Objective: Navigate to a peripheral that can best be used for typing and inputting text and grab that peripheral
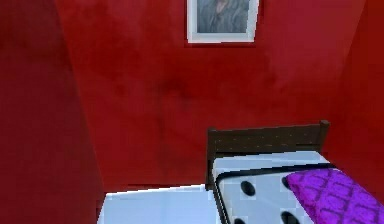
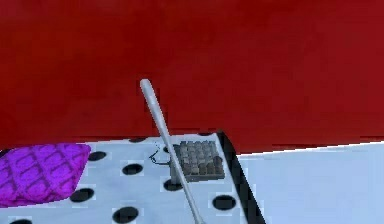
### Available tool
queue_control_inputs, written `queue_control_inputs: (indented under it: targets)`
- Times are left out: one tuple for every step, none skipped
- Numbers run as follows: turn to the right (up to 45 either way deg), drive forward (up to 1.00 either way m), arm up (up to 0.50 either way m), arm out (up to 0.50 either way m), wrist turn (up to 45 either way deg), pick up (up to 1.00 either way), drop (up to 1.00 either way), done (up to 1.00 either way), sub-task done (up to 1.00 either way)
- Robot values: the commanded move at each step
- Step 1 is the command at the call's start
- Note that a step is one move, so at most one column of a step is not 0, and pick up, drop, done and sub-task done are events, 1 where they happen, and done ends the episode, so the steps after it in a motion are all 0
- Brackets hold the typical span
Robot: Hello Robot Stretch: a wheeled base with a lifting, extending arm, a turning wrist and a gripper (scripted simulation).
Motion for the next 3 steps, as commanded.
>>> queue_control_inputs:
  targets:
    - [0.0,0.0,0.02,0.0,0.0,0.0,0.0,0.0,0.0]
    - [0.0,0.0,0.0,0.48,0.0,0.0,0.0,0.0,0.0]
    - [0.0,0.0,0.0,0.0,45.0,0.0,0.0,0.0,0.0]
